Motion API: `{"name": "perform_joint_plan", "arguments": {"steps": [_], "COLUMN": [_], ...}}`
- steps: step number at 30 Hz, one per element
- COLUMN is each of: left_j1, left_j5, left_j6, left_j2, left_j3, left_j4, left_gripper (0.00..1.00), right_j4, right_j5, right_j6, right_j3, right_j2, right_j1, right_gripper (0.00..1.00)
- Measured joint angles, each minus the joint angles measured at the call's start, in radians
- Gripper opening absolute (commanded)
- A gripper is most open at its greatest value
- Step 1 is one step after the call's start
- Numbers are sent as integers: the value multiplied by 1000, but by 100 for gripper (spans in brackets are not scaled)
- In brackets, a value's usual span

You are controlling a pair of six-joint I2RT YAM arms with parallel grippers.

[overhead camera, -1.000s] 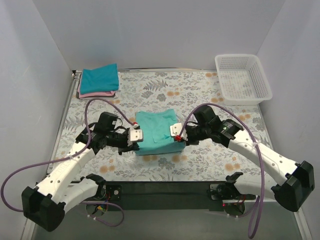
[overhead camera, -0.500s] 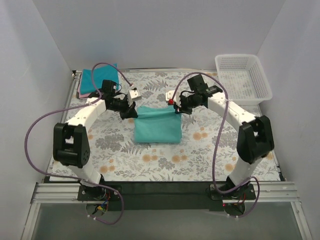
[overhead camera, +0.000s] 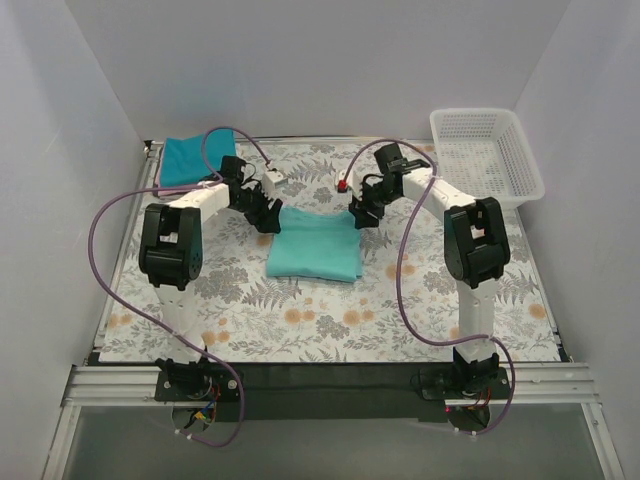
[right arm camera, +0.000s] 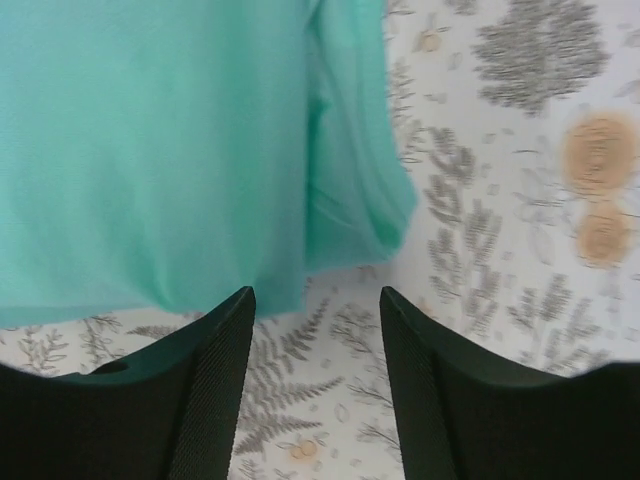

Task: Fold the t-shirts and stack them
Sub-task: Fold the tshirt

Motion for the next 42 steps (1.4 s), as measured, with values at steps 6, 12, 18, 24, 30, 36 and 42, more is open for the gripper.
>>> {"name": "perform_joint_plan", "arguments": {"steps": [6, 12, 18, 24, 30, 36, 42], "left_j1": [4, -24, -135, -242, -277, -322, -307], "left_j5": [10, 25, 32, 26, 34, 86, 84], "left_j6": [-69, -74, -45, -27, -7, -24, -15], "left_j2": [-78, -176, -222, -246, -389, -579, -588], "left_j3": [6, -9, -159, -359, -481, -501, -394], "left_j4": [11, 81, 116, 125, 83, -29, 26], "left_gripper": [56, 42, 39, 40, 40, 47, 52], "right_j4": [-1, 13, 49, 56, 77, 47, 54], "right_j5": [-53, -161, -239, -248, -292, -319, -349], "right_j6": [124, 290, 435, 469, 462, 457, 515], "right_j3": [141, 307, 338, 212, -25, -154, -28], "right_j2": [-7, 71, 215, 249, 127, -42, -32], "right_j1": [-45, -45, -38, -24, 3, 25, 19], "right_gripper": [42, 20, 14, 9, 9, 12, 20]}}
